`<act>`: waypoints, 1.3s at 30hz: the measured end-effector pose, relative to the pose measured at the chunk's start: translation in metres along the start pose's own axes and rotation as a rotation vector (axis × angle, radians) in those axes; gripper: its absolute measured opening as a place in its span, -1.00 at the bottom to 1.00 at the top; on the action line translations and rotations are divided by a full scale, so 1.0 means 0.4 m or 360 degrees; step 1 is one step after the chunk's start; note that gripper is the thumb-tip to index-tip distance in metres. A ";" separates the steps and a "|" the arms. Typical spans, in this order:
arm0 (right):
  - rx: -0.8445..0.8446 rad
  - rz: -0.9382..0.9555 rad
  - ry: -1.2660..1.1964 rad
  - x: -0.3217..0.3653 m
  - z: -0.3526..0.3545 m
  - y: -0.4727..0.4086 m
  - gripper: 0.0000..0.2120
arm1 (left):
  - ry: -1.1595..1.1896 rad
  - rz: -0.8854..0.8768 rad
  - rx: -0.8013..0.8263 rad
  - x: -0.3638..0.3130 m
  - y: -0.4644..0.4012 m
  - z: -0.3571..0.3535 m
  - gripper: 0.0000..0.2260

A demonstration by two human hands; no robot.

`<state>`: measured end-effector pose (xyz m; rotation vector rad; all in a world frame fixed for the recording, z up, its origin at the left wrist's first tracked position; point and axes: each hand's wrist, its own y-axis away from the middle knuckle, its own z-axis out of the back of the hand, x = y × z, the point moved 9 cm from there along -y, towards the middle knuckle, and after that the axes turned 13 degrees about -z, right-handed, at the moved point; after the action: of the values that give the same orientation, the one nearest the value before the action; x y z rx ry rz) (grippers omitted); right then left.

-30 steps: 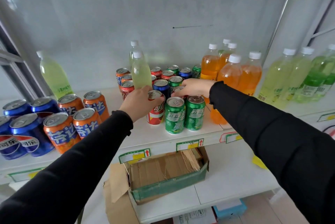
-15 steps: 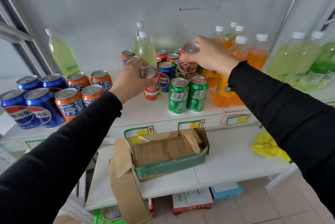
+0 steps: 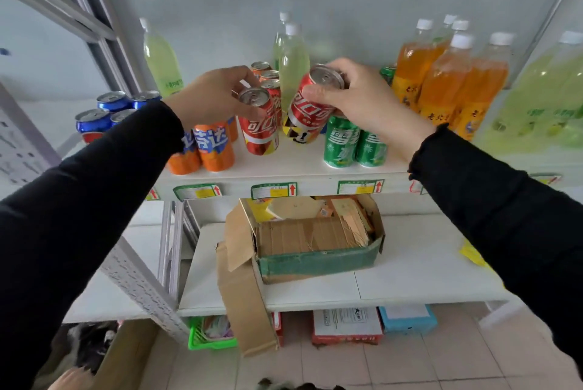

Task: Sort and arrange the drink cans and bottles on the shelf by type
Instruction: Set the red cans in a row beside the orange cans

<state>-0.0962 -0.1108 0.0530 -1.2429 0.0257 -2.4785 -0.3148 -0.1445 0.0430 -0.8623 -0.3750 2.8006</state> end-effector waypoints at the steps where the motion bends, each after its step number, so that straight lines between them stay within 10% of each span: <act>1: 0.0006 0.0000 0.0095 -0.001 -0.025 -0.001 -0.33 | -0.0004 0.0009 0.0052 0.007 0.001 -0.002 -0.61; 6: 0.0069 -0.0060 0.0434 -0.015 -0.115 -0.033 -0.56 | -0.0057 0.0040 0.0284 0.046 -0.012 -0.026 -0.62; 17: 0.0358 -0.0283 0.0799 -0.028 -0.224 -0.114 -0.37 | -0.0153 -0.0078 0.0560 0.115 -0.070 -0.071 -0.55; 33: 0.0252 -0.0317 0.0362 -0.027 -0.186 -0.116 -0.40 | -0.0035 -0.0239 0.0783 0.115 -0.085 -0.066 -0.47; 39: -0.0117 -0.0306 0.0127 -0.029 -0.047 -0.177 -0.68 | -0.0073 -0.0328 0.0430 0.146 -0.164 0.029 -0.72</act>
<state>-0.1267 -0.0436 0.0450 -1.2274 0.0193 -2.7138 -0.3622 -0.0694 0.0407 -0.6599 -0.0820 2.6042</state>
